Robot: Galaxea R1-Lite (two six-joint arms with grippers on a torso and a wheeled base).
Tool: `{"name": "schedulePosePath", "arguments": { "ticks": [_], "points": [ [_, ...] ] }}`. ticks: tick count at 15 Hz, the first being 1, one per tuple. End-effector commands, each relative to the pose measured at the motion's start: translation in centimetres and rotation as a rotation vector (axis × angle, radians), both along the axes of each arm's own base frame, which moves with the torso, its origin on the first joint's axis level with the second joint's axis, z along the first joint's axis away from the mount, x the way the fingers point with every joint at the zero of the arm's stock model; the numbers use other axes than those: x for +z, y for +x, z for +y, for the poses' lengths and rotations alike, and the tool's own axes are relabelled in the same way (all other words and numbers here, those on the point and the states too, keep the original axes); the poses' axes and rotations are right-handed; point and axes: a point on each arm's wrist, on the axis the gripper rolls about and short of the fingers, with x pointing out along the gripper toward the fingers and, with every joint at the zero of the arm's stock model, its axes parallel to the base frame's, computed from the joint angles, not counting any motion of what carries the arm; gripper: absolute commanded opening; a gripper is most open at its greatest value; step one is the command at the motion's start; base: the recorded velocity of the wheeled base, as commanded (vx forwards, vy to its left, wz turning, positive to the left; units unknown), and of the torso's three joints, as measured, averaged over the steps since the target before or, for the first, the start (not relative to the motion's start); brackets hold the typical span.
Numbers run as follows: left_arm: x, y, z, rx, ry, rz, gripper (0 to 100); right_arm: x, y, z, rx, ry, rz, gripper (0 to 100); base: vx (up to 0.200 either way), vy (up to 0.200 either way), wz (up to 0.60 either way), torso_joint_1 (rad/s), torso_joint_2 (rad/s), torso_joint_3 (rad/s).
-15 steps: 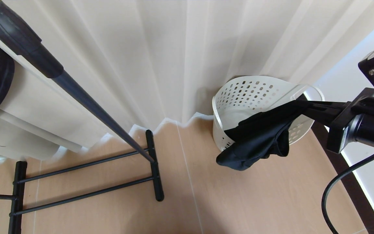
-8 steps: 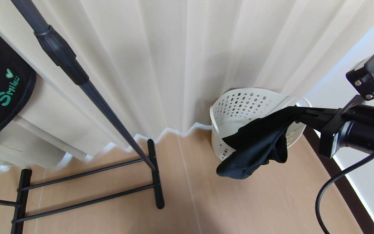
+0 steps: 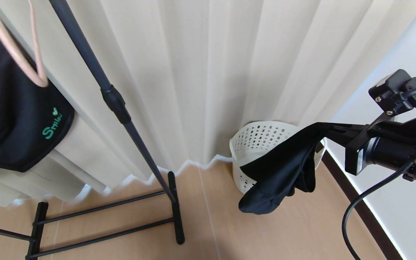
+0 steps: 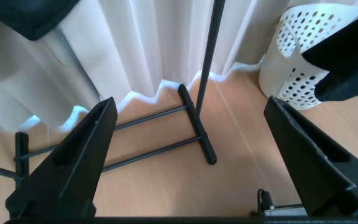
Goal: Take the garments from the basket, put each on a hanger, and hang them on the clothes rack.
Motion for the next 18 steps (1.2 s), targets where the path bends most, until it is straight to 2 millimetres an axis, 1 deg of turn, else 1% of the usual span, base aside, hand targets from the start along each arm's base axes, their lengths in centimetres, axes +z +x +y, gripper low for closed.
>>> {"name": "schedulePosePath", "arguments": {
  "ticks": [1, 2, 3, 4, 6, 8, 10, 12, 15, 18],
  "points": [
    [0.0, 0.0, 0.0, -0.001, 0.000, -0.001, 100, -0.7, 0.1, 0.1, 0.020, 0.011, -0.014, 0, 0.000, 0.000, 0.00, 0.124, -0.47, -0.139],
    [0.0, 0.0, 0.0, 0.001, 0.000, 0.000, 100, -0.9, 0.1, 0.2, 0.050, 0.026, -0.038, 0, 0.000, 0.000, 0.00, 0.119, -0.44, -0.119],
    [0.0, 0.0, 0.0, -0.001, 0.000, 0.000, 100, -1.3, 0.1, 0.1, 0.053, 0.027, -0.041, 0, 0.000, 0.000, 0.00, 0.071, -0.26, 0.022],
    [0.0, 0.0, 0.0, -0.001, 0.000, 0.000, 100, -1.3, 0.2, 0.0, 0.049, 0.025, -0.041, 0, 0.000, 0.000, 0.00, 0.046, -0.13, 0.085],
    [0.0, 0.0, 0.0, -0.001, 0.000, 0.000, 100, -1.5, 0.8, -0.2, 0.029, 0.022, -0.036, 0, 0.000, 0.000, 0.00, 0.024, -0.06, 0.151],
    [0.0, 0.0, 0.0, 0.001, 0.000, 0.000, 100, -1.5, 0.9, -0.4, 0.020, 0.022, -0.035, 0, 0.000, 0.000, 0.00, 0.002, -0.02, 0.181],
    [0.0, 0.0, 0.0, 0.001, 0.000, 0.000, 100, -1.3, 1.6, -0.4, 0.008, 0.023, -0.038, 0, 0.000, 0.000, 0.00, 0.002, 0.00, 0.200],
    [0.0, 0.0, 0.0, -0.001, 0.000, 0.000, 100, -1.4, 1.8, -0.5, 0.000, 0.021, -0.032, 0, 0.000, 0.000, 0.00, 0.051, -0.12, 0.112],
    [0.0, 0.0, 0.0, 0.001, 0.000, 0.000, 100, -1.6, 1.9, -0.6, -0.005, 0.018, -0.024, 0, 0.000, 0.000, 0.00, 0.137, -0.39, -0.071],
    [0.0, 0.0, 0.0, 0.001, 0.000, 0.000, 100, -1.6, 1.9, -0.6, -0.004, 0.019, -0.026, 0, 0.000, 0.000, 0.00, 0.175, -0.48, -0.256]
  ]
}}
